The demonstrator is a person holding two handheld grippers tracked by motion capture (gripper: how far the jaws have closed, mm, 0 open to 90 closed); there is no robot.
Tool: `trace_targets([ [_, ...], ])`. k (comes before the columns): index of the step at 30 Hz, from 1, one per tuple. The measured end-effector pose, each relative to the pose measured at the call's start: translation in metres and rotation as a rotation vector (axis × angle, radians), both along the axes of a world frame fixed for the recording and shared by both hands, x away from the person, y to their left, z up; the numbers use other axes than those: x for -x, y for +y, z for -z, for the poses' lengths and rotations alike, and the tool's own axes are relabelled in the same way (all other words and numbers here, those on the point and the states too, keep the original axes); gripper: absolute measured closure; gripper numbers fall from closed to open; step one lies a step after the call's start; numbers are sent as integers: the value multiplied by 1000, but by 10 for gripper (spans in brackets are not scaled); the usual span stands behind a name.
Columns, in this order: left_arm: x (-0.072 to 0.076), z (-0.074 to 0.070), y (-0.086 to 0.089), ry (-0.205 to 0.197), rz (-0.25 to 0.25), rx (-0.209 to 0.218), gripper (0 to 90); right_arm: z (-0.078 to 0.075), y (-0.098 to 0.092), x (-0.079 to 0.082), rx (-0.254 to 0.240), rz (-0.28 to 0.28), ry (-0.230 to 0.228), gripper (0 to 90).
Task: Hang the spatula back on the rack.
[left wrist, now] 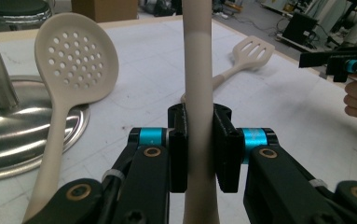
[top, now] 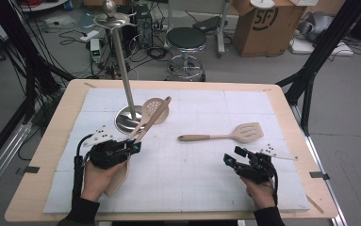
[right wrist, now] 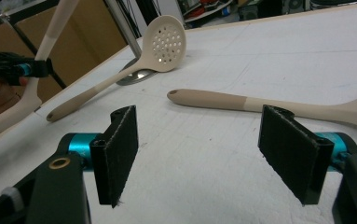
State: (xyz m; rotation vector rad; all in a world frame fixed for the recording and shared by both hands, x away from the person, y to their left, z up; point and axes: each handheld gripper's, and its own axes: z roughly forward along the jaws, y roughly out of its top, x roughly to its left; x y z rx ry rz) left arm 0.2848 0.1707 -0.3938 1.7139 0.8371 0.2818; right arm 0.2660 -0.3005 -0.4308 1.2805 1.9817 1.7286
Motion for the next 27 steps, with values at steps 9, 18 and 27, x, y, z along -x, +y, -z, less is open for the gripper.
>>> trace_targets([
  [9,4,-9,6,-17,2,80,781,0,-1,0,-6,1,6,285],
  [18,4,-26,18,-156,-28,150,781,2,0,-1,-3,2,12,285],
  [27,-1,-33,35,-230,-68,246,781,3,0,-1,6,7,14,285],
])
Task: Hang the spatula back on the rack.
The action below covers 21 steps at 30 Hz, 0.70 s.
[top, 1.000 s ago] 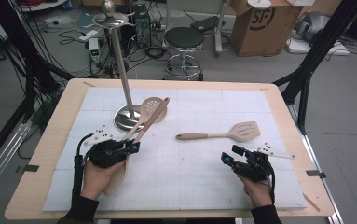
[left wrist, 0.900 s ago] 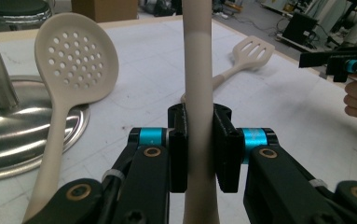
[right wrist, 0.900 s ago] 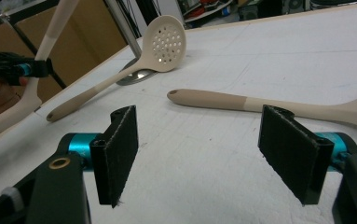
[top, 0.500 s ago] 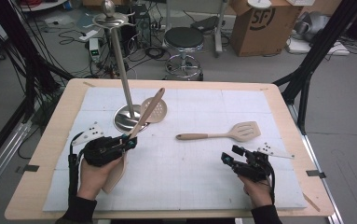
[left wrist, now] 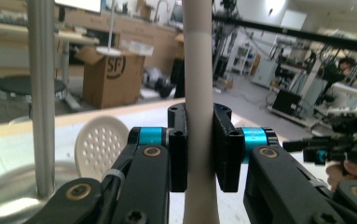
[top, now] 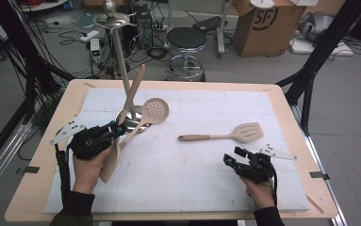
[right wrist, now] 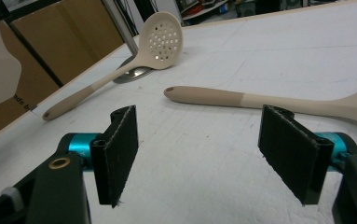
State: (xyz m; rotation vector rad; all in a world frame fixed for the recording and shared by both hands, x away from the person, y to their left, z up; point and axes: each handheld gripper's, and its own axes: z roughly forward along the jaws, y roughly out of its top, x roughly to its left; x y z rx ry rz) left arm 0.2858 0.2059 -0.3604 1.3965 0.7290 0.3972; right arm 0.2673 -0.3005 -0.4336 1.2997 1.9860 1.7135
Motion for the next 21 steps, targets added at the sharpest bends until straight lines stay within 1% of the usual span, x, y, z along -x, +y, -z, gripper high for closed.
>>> trace_targets([
  [2,-1,0,2,-13,5,18,781,0,0,0,1,2,0,285],
  [4,-1,0,3,-25,-4,22,782,1,0,0,3,1,-1,285],
  [9,-3,0,5,-54,-15,77,782,0,0,0,0,4,3,285],
  [11,-3,-1,4,-67,-25,82,781,0,-1,0,0,7,0,285],
  [16,-5,-1,4,-93,-31,100,781,1,-2,0,-6,10,4,284],
  [21,-4,-3,7,-105,-38,112,781,0,-2,1,-5,11,3,284],
])
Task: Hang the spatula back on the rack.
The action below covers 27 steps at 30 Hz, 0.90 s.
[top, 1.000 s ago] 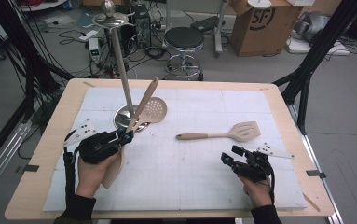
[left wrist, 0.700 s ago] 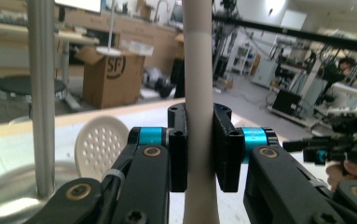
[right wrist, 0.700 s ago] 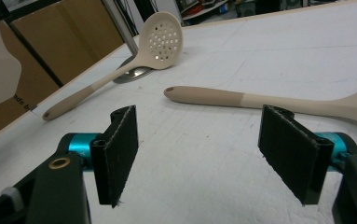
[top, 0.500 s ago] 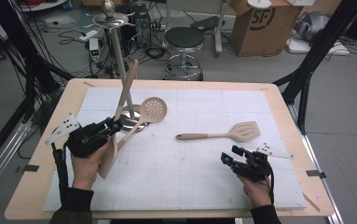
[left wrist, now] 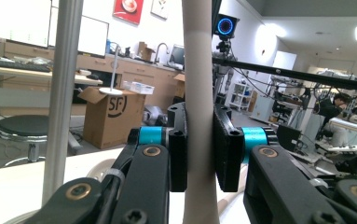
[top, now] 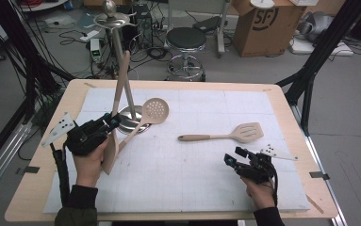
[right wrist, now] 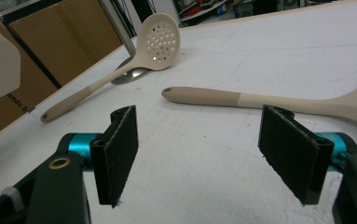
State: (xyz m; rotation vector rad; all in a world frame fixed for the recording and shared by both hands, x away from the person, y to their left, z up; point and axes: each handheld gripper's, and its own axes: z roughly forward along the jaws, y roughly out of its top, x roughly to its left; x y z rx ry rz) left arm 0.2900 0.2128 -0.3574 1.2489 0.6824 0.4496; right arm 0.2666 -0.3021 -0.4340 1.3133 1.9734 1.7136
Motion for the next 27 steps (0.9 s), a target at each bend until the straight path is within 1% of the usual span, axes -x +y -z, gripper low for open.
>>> trace_targets([
  [3,0,-1,3,-4,-1,14,781,0,0,0,4,-1,-4,284],
  [5,-1,-2,5,-10,-1,37,781,0,1,0,5,-1,1,285],
  [6,-2,-2,6,-11,-1,39,781,0,1,0,4,-1,2,285],
  [9,-5,-3,10,-25,-3,65,781,0,1,0,4,1,-7,285],
  [10,-6,-4,11,-27,-3,79,781,0,1,1,-1,4,0,284],
  [12,-7,-4,14,-41,3,91,781,0,0,1,-1,6,0,284],
  [14,-7,-5,17,-55,-6,96,781,0,0,1,-3,6,5,284],
  [15,-8,-5,19,-58,-10,105,781,0,0,0,-2,4,3,284],
  [17,-12,-6,25,-59,-12,133,781,1,0,1,-3,4,5,284],
  [20,-19,-8,36,-47,-13,170,781,0,0,1,-2,5,4,284],
  [22,-23,-10,41,-44,-21,165,781,1,0,1,-1,3,3,284],
  [23,-24,-12,44,-47,-19,162,781,1,0,0,3,4,-4,284],
  [25,-26,-16,48,-55,-20,160,781,1,0,0,4,5,0,285],
  [27,-27,-19,52,-60,-22,168,781,1,1,0,4,8,6,285],
])
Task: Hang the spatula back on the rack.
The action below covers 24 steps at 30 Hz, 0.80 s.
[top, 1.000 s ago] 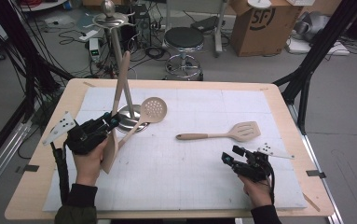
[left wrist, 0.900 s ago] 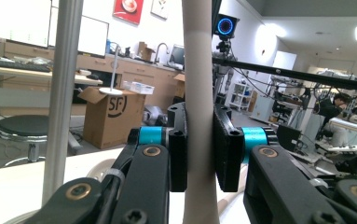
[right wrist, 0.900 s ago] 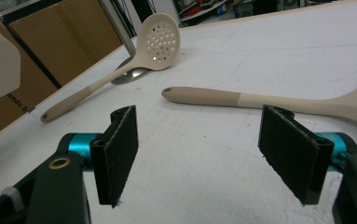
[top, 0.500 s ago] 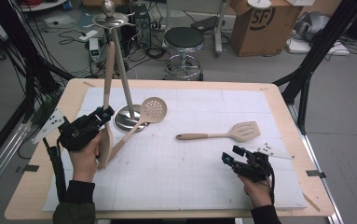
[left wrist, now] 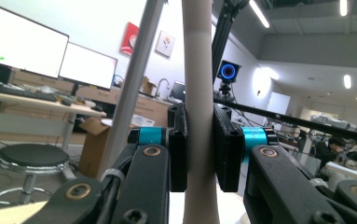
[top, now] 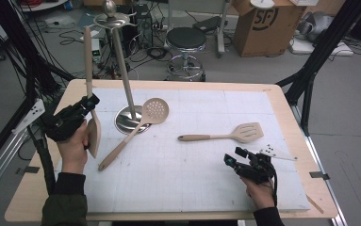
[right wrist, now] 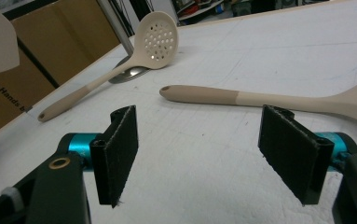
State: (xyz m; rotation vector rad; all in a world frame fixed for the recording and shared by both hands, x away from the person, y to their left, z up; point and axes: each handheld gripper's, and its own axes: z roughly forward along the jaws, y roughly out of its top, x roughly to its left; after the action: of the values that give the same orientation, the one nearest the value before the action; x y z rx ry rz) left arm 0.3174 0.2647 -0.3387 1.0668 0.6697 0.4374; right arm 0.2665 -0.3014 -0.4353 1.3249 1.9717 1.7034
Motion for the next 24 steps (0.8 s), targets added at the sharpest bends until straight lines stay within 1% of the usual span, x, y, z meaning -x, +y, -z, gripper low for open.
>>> trace_targets([
  [1,-1,-1,2,-1,-2,9,781,0,0,0,0,-1,0,285],
  [5,-5,-5,9,0,-8,5,781,1,1,0,5,0,-1,285],
  [6,-6,-6,11,1,-2,6,781,1,1,0,3,1,5,284],
  [8,-9,-6,14,9,27,19,780,1,1,0,7,0,2,284],
  [9,-10,-6,15,14,24,15,780,2,1,-1,10,1,-4,284],
  [11,-13,-7,16,16,27,6,781,2,1,-1,9,1,-1,285],
  [14,-15,-5,19,23,23,7,781,2,1,-1,9,1,0,285],
  [16,-16,-4,19,32,29,9,780,2,1,-1,10,1,2,284],
  [18,-17,-3,19,30,32,5,781,2,1,-1,11,2,1,285],
  [21,-17,-3,18,28,37,9,780,2,0,-1,13,1,-1,284],
  [24,-18,-3,17,29,43,0,780,2,0,0,9,4,8,284],
])
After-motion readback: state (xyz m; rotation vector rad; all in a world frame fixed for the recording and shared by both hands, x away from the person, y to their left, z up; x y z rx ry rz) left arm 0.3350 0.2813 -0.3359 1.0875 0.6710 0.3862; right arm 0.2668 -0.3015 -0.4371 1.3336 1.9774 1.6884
